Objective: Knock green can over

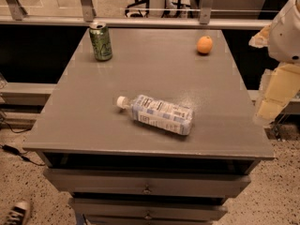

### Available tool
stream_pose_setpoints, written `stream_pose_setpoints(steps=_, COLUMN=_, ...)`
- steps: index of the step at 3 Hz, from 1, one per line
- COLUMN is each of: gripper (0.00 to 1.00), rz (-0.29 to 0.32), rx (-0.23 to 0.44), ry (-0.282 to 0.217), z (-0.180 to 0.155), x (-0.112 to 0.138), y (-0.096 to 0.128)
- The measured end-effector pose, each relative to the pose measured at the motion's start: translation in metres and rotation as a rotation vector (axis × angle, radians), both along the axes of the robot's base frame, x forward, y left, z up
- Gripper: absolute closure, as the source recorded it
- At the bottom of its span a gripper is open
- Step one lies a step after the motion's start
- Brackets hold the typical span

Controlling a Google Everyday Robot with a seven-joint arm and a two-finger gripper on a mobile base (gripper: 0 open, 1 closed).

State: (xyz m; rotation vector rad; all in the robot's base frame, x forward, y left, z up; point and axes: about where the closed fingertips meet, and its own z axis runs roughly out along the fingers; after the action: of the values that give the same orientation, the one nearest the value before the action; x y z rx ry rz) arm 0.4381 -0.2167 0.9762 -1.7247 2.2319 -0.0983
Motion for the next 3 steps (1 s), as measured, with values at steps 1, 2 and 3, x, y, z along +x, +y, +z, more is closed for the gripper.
stream_pose_setpoints(steps=1, gripper=0.0, rz=0.0, rx=0.0, ry=0.0, z=0.0, x=0.0, y=0.0)
stream_pose_setpoints(steps=2, gripper=0.0, rz=0.038, rx=0.059, ry=-0.021, z=-0.006, x=0.024, y=0.017)
stream_pose_setpoints(steps=3, gripper=0.0, rz=0.079, rx=0.151, ry=-0.04, z=-0.022, x=0.063, y=0.042)
